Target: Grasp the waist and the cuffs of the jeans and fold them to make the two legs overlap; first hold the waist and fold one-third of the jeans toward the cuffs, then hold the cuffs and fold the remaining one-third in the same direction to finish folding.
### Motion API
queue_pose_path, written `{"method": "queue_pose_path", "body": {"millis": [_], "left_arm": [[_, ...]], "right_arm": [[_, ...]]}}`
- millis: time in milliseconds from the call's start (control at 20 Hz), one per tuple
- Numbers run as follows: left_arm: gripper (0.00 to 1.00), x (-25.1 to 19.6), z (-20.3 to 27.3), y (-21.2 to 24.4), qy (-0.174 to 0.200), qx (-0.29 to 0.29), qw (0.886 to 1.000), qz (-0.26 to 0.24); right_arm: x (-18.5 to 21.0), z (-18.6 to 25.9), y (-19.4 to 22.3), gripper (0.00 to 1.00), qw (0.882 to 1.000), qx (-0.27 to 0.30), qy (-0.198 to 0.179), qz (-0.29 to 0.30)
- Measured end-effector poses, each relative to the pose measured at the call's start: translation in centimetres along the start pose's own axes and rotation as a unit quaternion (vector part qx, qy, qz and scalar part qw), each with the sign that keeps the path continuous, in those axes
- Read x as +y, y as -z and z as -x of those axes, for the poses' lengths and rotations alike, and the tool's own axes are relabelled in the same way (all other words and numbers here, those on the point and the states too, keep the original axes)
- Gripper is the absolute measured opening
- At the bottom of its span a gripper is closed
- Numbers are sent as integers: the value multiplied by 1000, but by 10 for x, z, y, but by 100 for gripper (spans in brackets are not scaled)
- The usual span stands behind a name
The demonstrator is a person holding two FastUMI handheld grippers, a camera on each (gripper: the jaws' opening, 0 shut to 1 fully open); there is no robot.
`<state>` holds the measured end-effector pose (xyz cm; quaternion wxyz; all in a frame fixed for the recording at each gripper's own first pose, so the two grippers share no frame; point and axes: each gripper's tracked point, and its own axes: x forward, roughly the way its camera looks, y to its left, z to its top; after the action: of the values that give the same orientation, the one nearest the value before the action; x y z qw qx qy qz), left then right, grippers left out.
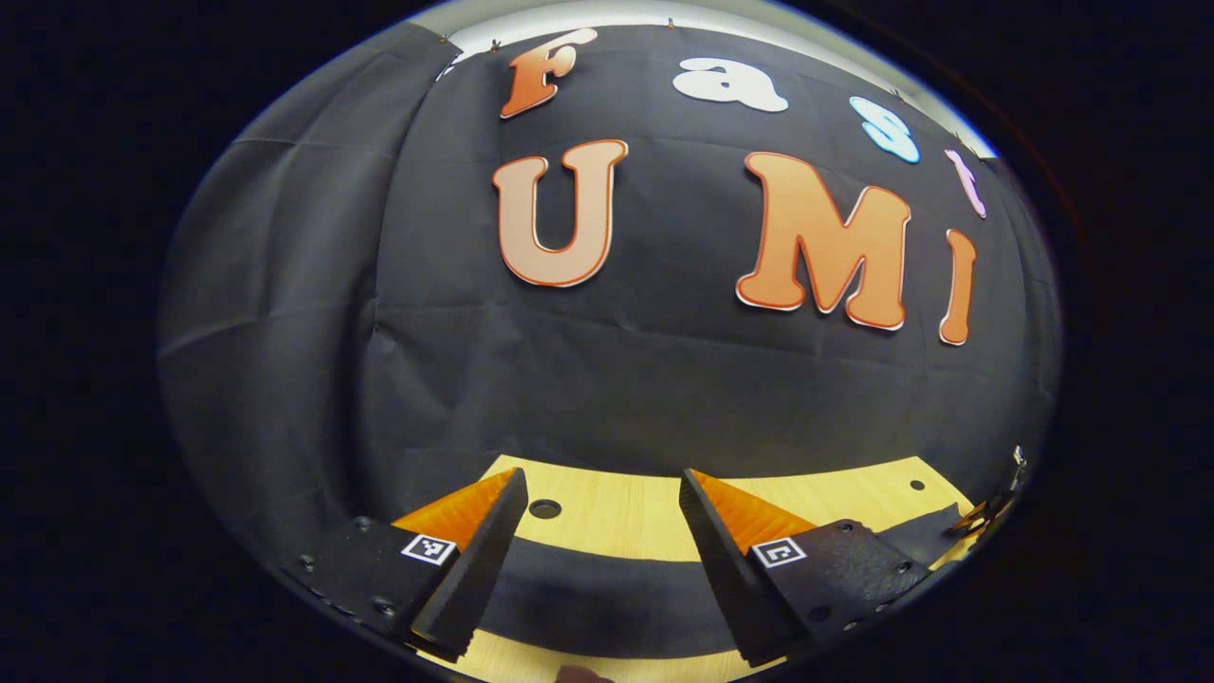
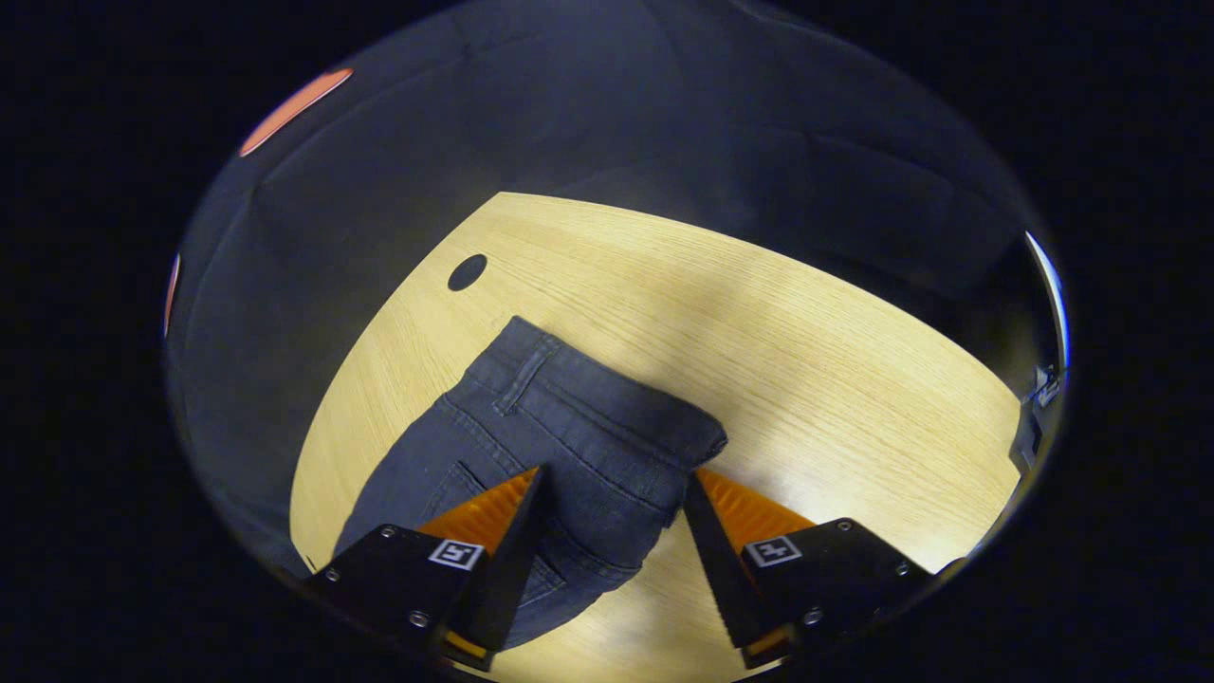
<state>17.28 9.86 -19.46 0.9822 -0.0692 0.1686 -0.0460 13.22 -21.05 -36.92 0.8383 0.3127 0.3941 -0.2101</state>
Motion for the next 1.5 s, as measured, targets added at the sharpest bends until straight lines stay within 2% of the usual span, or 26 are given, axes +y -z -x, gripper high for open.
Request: {"method": "queue_pose_path", "body": {"millis": [50,100,150,200,250,300,400,550,750,900,1200,1400,1500], "left_arm": [[97,2,-2,1,-1,4,1000,-6],[97,1,-4,1,0,10,1000,-11],[98,-3,-7,0,1,14,1000,-13],[97,-4,-4,3,5,17,1000,-13],[97,-4,-3,4,6,18,1000,-14],[97,-6,-3,4,11,21,1000,-15],[97,-13,-3,1,23,20,999,-23],[97,-24,0,-5,36,15,999,-36],[97,-36,2,-9,50,9,998,-32],[97,-36,11,-12,54,4,998,-30],[97,-24,41,-32,41,-31,998,-32],[97,-26,62,-33,50,-38,997,-34],[97,-19,70,-33,46,-41,997,-38]], "right_arm": [[6,-2,4,79,1000,4,-10,-7],[11,-7,2,53,999,-5,-12,-30],[13,-8,1,49,999,-9,-10,-50],[13,-9,2,34,999,-9,-13,-47],[12,-6,1,34,999,-10,-17,-49],[14,0,-5,30,998,-15,-23,-62],[28,11,-7,16,995,-25,-48,-86],[34,20,-14,15,994,-50,-60,-82],[64,70,-26,15,991,-107,-76,-7],[96,99,-28,15,985,-141,-91,46],[154,149,-11,15,965,-178,-128,145],[191,183,14,15,945,-187,-175,203],[210,192,27,15,935,-205,-177,227]]}}
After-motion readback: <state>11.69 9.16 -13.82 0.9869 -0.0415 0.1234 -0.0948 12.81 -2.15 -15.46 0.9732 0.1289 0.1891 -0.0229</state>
